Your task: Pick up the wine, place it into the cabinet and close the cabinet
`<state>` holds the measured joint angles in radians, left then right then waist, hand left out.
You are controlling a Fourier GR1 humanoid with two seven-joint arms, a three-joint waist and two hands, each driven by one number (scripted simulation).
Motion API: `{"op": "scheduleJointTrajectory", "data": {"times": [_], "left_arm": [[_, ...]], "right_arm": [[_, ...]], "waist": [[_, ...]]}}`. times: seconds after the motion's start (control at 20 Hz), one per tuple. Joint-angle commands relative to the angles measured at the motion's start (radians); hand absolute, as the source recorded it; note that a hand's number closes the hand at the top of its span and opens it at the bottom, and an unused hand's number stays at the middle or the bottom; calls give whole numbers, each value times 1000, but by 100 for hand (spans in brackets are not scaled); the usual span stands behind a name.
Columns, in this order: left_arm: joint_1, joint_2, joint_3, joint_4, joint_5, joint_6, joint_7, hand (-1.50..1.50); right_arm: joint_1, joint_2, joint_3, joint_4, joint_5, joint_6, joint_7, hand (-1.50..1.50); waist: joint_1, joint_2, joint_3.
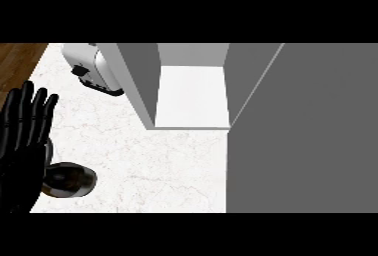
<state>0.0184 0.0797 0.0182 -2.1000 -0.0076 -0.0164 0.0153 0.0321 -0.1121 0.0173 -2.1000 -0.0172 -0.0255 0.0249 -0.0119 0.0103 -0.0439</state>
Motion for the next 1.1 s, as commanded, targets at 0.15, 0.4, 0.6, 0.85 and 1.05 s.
{"op": "scheduleJointTrajectory", "data": {"times": [0.15,0.4,0.6,0.85,1.05], "left_arm": [[63,133,49,-13,270,-293,-133,-150],[244,117,-91,-39,532,-466,-55,-150],[339,227,17,-184,739,-505,34,-150],[492,276,84,-351,874,-517,98,-150],[491,277,63,-425,890,-456,145,-150]], "right_arm": [[85,0,29,-66,24,18,-35,-150],[88,-28,115,-123,-109,133,68,-150],[118,-28,142,-217,-137,129,154,-150],[150,-53,99,-334,-201,140,226,-150],[118,-48,107,-379,-211,108,312,-150]], "waist": [[10,-14,42],[29,-18,41],[25,-15,43],[22,-14,44],[20,-14,44]]}}
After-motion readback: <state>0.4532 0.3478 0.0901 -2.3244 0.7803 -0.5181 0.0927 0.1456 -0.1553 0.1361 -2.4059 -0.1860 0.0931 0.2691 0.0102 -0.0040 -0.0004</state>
